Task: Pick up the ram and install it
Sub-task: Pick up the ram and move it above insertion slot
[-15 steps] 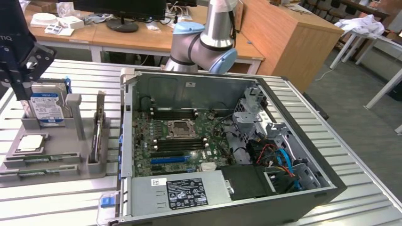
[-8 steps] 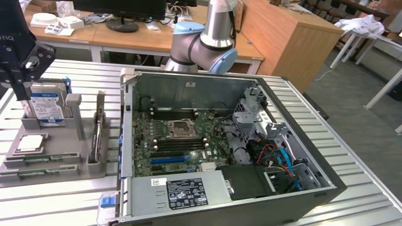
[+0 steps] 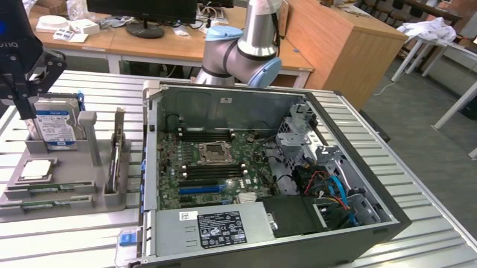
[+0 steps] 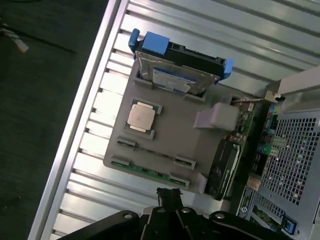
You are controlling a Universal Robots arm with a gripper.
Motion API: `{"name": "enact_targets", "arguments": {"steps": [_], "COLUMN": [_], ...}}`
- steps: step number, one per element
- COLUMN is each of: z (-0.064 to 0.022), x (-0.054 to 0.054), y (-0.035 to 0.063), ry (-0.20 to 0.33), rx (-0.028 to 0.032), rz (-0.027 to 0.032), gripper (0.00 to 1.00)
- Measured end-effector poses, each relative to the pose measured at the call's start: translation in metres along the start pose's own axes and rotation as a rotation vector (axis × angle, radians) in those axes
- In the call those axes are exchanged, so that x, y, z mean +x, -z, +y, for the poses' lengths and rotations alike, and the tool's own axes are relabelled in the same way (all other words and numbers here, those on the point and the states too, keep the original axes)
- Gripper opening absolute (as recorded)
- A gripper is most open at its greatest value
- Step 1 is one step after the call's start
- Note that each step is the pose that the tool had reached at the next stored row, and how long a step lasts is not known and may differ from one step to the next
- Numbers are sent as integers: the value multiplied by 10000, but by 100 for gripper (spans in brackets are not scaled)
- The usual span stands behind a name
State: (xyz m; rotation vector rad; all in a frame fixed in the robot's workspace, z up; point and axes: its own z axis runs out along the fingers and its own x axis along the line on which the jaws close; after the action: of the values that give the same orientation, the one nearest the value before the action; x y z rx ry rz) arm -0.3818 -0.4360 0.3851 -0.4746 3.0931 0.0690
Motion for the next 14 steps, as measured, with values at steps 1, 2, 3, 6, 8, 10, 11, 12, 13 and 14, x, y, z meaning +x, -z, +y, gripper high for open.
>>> {"name": "enact_targets", "arguments": {"steps": [1, 2, 3, 6, 8, 10, 11, 12, 13, 14], "z": [0, 0, 0, 0, 0, -1, -1, -1, -1, 0], "x": [0, 0, 0, 0, 0, 0, 0, 0, 0, 0], "y": [-1, -2, -2, -5, -6, -8, -9, -10, -11, -12], "ry": [197, 376, 556, 1095, 1465, 1825, 2005, 2183, 2374, 2553], "rx": [-4, -7, -9, -20, -26, -33, -36, -39, -43, -46], "rz": [8, 16, 24, 46, 62, 77, 84, 91, 99, 107], "gripper": [11, 11, 11, 11, 11, 11, 11, 11, 11, 11]}}
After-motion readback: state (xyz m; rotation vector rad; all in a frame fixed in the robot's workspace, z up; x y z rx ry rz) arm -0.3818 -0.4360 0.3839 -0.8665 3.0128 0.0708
